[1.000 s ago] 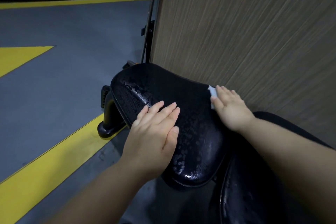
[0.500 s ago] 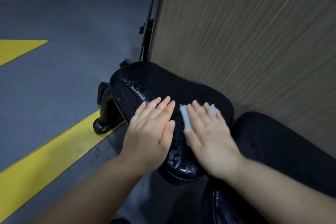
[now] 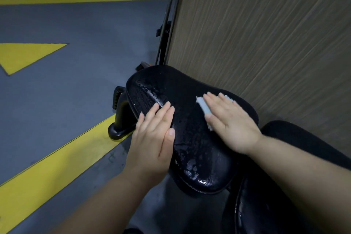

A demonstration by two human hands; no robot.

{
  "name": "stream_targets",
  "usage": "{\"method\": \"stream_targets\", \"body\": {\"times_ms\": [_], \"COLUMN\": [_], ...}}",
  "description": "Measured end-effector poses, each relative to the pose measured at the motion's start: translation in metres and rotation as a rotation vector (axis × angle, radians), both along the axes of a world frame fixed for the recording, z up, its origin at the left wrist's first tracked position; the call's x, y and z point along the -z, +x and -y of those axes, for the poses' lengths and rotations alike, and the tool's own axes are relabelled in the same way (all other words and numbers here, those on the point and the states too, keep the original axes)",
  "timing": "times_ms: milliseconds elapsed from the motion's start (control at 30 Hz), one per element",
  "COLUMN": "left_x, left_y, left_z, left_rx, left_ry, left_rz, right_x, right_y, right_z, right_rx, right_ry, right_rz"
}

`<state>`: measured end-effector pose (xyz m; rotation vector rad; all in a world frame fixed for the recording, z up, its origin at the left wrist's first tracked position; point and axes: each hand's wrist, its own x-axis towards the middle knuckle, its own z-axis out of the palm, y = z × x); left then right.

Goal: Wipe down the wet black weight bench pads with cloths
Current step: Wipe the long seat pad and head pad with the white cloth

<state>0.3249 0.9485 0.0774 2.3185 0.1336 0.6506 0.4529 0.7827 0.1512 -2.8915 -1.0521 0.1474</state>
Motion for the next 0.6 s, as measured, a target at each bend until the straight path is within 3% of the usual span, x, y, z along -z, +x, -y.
{"method": "stream_targets", "body": {"times_ms": [167,300,600], "left_x": [0.001,0.005,0.012], "left_y": [0.002,0.002,-0.004], "left_z": [0.0,0.002,0.007], "left_rx": [-0.012,-0.044,-0.124], "left_ry": [-0.003,-0.01,-0.175], "left_rz": [-0.024,-0.018,0.007], "right_x": [0.002,0.004,0.012], "right_y": [0.067,0.065,-0.076], "right_z": [-0.016,-0.025,-0.031], "right_rx": [0.266,0.324,-0.234], "right_ry": [0.059,0.021,-0.044], "right_rz": [-0.1,-0.066,0.111]}}
